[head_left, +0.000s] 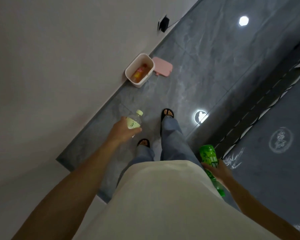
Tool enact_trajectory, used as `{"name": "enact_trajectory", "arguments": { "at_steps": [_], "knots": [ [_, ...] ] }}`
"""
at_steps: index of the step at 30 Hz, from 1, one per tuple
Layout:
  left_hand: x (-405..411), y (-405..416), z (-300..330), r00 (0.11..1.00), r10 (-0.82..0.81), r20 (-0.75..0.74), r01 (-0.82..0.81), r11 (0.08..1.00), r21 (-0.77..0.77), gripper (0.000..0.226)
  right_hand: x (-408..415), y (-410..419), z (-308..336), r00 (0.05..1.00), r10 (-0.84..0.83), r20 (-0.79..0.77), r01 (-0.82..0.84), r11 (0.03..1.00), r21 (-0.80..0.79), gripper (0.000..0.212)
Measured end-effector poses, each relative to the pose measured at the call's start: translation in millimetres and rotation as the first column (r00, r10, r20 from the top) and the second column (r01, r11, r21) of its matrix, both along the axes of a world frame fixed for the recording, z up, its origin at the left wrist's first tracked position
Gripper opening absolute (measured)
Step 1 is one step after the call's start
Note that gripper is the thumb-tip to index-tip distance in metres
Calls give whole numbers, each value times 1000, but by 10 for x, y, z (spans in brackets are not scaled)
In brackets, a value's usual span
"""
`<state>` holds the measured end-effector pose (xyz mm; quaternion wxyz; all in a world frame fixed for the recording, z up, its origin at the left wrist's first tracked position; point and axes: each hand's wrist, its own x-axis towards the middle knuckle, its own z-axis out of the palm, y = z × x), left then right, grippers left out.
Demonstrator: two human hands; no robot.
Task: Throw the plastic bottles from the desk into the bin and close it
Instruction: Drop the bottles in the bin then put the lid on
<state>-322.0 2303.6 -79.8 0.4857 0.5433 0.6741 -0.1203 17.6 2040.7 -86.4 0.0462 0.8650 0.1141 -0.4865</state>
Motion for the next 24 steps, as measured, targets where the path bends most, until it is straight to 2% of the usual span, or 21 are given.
{"name": "enact_trajectory", "arguments": {
  "at_steps": [7,15,19,24],
  "knots": [
    [208,135,-175,991,124,-55,-127,991,-52,81,663,1247,-64,986,162,-21,-162,987,23,80],
    [27,31,-268,958,219,-187,-259,938,-228,93,749,2866,-147,932,356,-72,-339,923,179,76],
    [-26,199,-359,955,226,-194,-273,925,-265,90,670,3363,-228,899,437,-31,-421,881,215,70],
    [18,701,-529,953,263,-154,-293,926,-236,93,585,3632,-372,864,502,-47,-486,854,185,65]
  ]
}}
